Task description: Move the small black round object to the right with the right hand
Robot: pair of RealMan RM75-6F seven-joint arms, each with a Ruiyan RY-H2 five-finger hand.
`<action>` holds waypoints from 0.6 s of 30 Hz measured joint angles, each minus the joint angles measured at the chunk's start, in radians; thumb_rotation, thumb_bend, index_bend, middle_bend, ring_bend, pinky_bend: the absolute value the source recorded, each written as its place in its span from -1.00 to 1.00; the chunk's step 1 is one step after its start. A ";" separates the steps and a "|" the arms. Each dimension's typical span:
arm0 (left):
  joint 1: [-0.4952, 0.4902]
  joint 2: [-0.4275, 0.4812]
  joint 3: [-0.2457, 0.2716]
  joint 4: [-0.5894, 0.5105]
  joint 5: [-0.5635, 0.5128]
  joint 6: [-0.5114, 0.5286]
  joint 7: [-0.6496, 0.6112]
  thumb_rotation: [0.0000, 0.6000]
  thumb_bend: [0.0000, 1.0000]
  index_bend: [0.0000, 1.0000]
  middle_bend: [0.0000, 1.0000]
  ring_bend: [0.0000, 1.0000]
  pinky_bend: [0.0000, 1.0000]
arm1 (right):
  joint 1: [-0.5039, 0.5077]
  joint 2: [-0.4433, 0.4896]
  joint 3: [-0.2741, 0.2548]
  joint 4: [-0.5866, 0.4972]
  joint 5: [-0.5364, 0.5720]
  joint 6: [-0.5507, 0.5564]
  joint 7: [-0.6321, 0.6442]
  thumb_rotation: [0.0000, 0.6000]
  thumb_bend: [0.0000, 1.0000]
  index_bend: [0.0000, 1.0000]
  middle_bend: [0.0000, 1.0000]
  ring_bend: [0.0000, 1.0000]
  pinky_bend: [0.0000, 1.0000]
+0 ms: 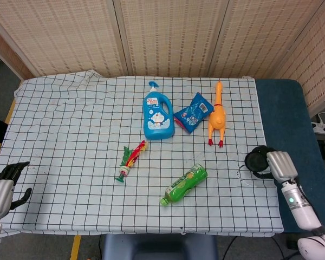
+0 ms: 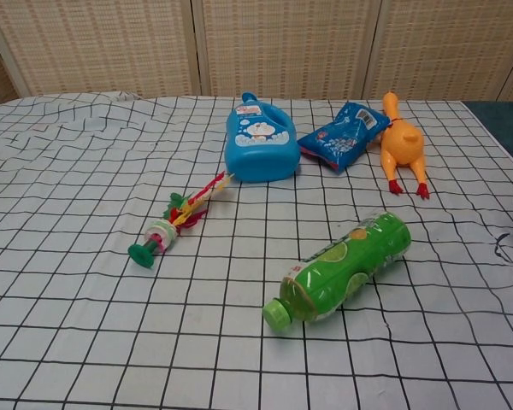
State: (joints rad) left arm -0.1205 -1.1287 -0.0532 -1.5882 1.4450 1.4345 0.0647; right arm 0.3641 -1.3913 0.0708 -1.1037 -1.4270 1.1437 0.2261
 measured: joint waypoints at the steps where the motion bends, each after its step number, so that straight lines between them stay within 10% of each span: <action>1: 0.000 0.000 0.000 0.000 0.001 0.000 0.001 1.00 -0.27 -0.71 -0.67 -0.74 -0.34 | 0.002 -0.006 -0.001 0.007 0.000 -0.004 0.000 1.00 -0.71 0.21 0.08 -0.18 0.20; 11: 0.000 0.001 0.001 -0.002 -0.001 0.000 0.004 1.00 -0.27 -0.71 -0.66 -0.74 -0.34 | 0.015 -0.053 -0.007 0.082 -0.007 -0.032 0.025 1.00 -0.71 0.17 0.05 -0.28 0.15; 18: 0.001 0.002 0.001 -0.004 -0.001 0.001 0.004 1.00 -0.27 -0.71 -0.66 -0.74 -0.34 | 0.022 -0.042 -0.009 0.070 0.007 -0.073 0.027 1.00 -0.71 -0.21 -0.38 -0.65 -0.26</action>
State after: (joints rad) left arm -0.1196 -1.1272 -0.0524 -1.5918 1.4442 1.4353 0.0684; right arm 0.3864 -1.4332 0.0617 -1.0342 -1.4198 1.0708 0.2529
